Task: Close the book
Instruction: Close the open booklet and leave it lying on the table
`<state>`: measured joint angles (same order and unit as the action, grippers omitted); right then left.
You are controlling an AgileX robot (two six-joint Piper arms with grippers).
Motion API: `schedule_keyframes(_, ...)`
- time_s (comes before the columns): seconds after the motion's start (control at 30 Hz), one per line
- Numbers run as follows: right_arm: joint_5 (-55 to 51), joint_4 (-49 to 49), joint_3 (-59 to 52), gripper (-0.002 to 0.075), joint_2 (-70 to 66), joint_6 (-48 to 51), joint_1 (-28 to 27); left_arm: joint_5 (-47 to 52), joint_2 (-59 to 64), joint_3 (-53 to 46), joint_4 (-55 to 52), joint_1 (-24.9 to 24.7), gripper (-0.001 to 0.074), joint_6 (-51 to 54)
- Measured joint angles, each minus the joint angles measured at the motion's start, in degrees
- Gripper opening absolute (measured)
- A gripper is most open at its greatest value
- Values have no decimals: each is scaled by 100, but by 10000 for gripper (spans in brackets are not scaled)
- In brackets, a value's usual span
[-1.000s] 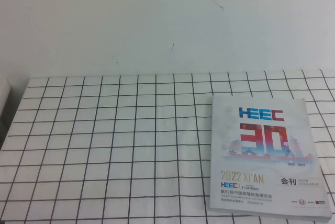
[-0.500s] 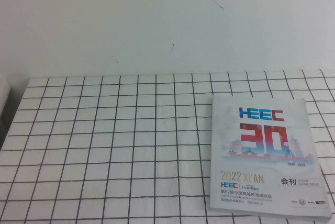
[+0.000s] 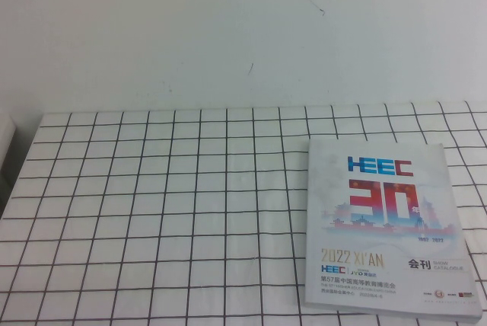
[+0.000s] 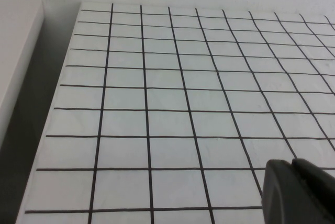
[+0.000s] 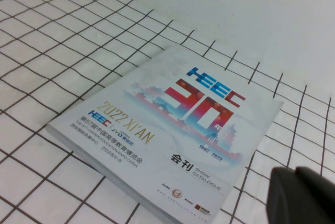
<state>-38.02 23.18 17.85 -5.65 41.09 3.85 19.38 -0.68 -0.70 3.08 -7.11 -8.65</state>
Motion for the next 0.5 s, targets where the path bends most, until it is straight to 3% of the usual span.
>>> schedule_keyframes(0.5,0,0,0,-3,0,0,0,0,0,0,-10,0,-3,-84)
